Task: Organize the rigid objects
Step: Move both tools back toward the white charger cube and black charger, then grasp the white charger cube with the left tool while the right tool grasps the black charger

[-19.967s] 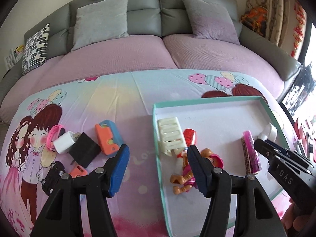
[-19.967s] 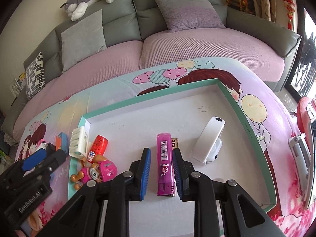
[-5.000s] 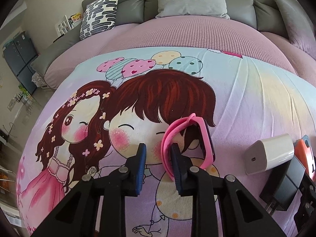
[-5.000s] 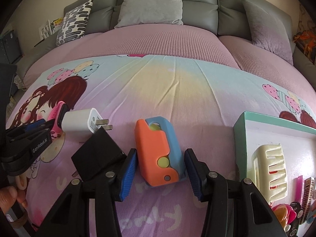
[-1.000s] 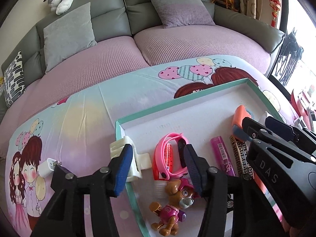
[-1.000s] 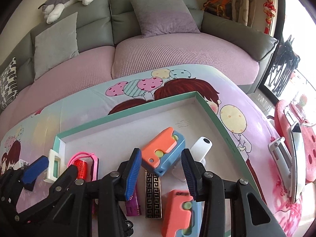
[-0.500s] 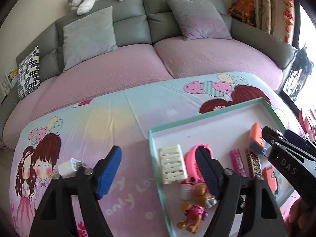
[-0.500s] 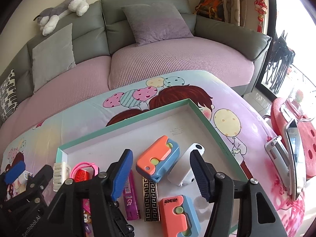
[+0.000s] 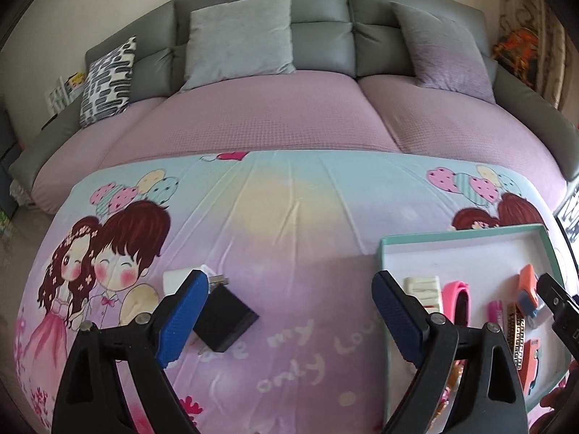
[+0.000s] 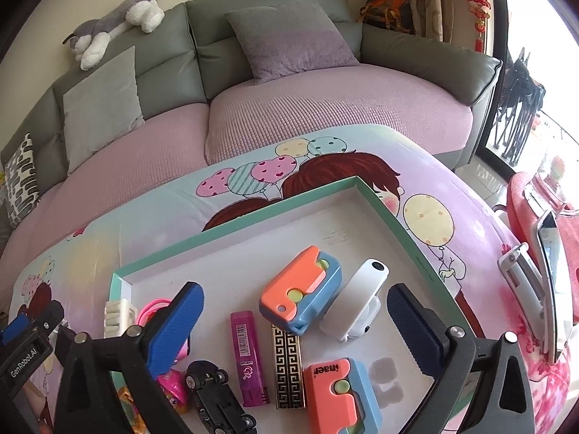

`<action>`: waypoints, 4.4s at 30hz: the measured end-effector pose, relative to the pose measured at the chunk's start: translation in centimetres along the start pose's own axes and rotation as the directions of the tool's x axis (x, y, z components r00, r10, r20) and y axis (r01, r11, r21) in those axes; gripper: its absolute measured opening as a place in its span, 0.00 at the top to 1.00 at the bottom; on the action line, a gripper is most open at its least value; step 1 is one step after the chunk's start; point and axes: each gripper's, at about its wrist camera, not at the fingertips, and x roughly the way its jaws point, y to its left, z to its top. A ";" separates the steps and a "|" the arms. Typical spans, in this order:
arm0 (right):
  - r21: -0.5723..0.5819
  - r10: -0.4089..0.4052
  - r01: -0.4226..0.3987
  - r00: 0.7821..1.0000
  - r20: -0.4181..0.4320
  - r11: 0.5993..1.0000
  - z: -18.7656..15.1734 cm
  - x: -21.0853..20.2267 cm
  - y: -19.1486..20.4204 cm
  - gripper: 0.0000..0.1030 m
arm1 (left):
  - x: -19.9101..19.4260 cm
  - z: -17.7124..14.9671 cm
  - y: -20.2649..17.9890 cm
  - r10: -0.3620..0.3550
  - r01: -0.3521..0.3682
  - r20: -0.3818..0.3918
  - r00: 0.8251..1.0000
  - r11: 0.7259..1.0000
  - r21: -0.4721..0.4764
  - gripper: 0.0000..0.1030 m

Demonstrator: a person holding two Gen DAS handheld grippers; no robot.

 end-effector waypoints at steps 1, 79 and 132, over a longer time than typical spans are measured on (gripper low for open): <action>-0.004 0.000 0.000 1.000 -0.002 1.000 0.0 0.0 0.1 0.00 | 0.1 0.0 0.4 0.008 -0.008 -0.002 1.000 1.000 -0.011 0.10; -0.544 0.330 -0.391 0.920 -0.211 0.742 -12.7 4.7 27.5 0.00 | 4.8 -3.9 20.1 0.103 -0.169 -0.185 0.977 0.905 -0.391 0.09; -0.530 0.269 -0.322 0.947 -0.177 0.784 -11.0 4.1 25.0 0.27 | 7.8 -2.3 12.8 -0.179 0.103 -0.204 0.962 0.937 -0.334 0.09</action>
